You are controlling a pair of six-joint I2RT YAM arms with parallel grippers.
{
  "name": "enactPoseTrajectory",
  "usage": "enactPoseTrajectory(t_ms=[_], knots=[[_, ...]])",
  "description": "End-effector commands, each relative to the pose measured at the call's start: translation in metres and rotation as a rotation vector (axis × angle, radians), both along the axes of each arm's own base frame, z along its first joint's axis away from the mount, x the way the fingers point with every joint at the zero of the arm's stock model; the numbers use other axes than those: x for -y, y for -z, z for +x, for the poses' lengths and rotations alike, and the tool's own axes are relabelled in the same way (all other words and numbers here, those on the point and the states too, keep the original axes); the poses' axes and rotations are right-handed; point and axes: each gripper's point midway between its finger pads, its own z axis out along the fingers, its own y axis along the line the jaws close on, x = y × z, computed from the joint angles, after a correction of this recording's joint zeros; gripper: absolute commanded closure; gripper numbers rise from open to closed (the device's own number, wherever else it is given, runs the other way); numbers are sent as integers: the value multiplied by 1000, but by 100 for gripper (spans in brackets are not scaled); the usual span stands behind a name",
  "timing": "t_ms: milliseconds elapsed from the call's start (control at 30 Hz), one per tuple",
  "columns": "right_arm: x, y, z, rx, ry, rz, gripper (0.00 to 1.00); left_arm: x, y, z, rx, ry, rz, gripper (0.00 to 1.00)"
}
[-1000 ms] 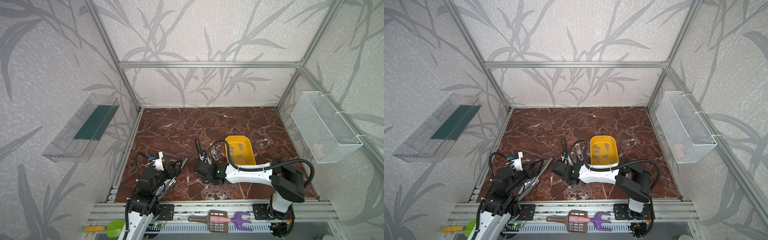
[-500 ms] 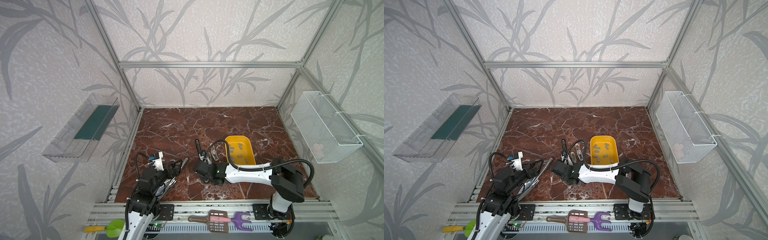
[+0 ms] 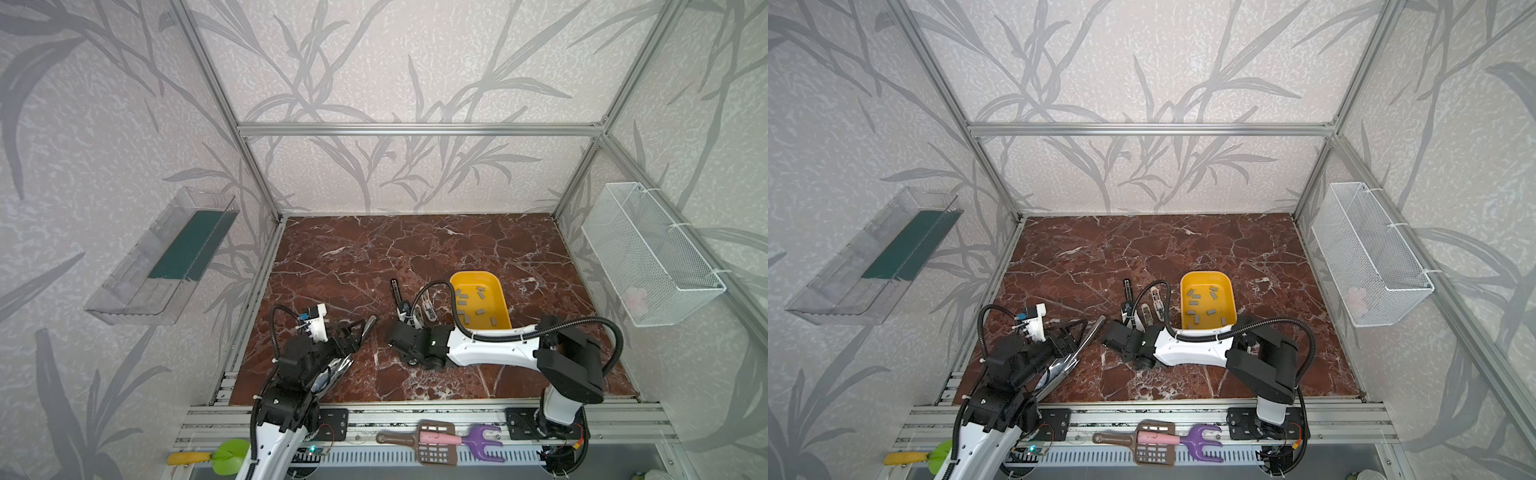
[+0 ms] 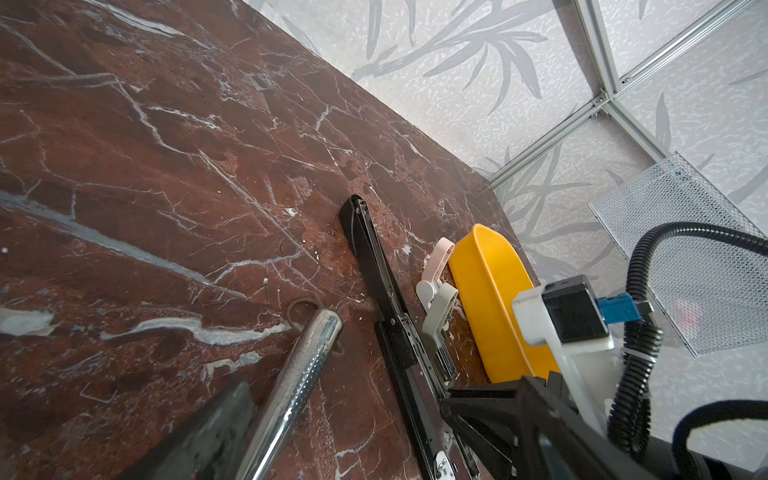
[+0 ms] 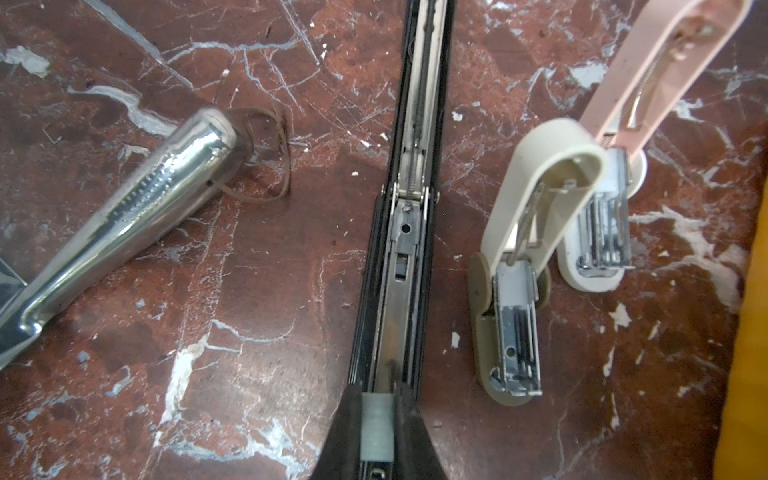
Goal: Load the staples into the stapler
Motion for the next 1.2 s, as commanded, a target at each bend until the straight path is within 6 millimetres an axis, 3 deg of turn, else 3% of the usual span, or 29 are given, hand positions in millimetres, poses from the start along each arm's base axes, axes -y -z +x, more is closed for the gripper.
enactPoseTrajectory(t_ms=[0,167,367,1167], knots=[[-4,-12,2,19,-15,-4,100,1,-2,1,15,0,-9,1],[1,-25,3,56,-11,23,100,0,-2,1,15,-1,-10,1],[5,-26,6,71,1,20,100,1,-2,1,15,-1,-10,1],[1,-7,6,23,10,-17,100,1,-2,1,16,-1,-10,1]])
